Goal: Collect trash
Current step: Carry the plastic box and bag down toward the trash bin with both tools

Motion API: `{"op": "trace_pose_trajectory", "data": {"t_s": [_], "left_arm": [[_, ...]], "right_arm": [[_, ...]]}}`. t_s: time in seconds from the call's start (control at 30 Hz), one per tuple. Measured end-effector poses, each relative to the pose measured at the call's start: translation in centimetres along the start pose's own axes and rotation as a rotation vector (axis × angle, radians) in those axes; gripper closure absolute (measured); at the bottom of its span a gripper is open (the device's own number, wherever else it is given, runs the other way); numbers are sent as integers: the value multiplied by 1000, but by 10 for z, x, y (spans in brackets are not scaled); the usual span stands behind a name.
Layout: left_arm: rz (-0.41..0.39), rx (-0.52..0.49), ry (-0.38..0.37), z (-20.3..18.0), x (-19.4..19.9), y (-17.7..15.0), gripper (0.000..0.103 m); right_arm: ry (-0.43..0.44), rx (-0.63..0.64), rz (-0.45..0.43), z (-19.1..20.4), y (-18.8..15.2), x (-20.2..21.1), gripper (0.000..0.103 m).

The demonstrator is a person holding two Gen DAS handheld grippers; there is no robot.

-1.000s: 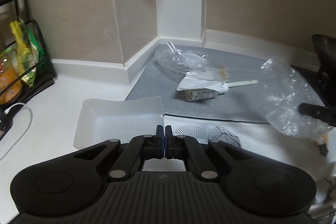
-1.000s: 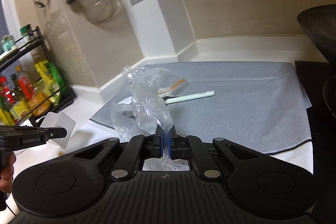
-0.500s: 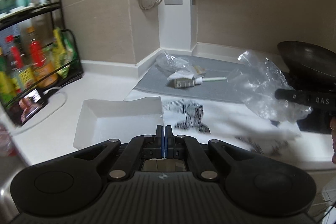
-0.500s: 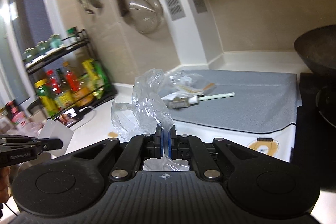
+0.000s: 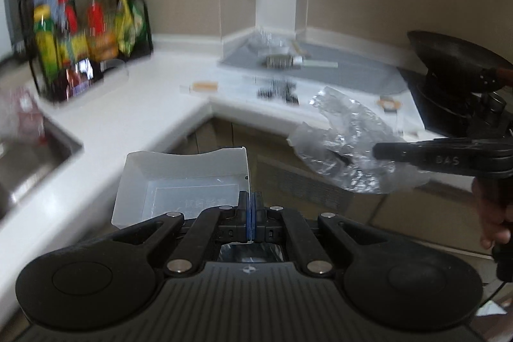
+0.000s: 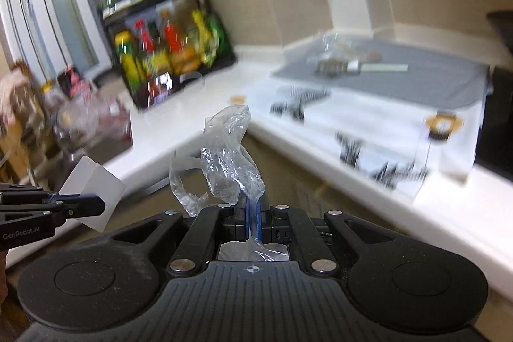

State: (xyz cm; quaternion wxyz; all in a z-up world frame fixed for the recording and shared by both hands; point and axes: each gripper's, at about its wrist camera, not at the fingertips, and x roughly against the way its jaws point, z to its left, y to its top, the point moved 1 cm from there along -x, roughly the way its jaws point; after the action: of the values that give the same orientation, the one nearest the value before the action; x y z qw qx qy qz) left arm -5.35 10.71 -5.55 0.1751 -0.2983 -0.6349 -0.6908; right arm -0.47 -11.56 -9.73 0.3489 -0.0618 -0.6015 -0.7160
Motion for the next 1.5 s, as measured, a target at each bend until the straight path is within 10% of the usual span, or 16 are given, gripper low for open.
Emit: {"op": "trace_pose_trajectory", "data": {"t_s": [0.4, 1.5], "left_arm": [[75, 57, 2, 4, -23, -44, 103], [129, 23, -28, -18, -54, -38, 103]], "right_arm": [[-32, 22, 155, 14, -47, -33, 98], [-53, 23, 215, 14, -48, -57, 98]]}}
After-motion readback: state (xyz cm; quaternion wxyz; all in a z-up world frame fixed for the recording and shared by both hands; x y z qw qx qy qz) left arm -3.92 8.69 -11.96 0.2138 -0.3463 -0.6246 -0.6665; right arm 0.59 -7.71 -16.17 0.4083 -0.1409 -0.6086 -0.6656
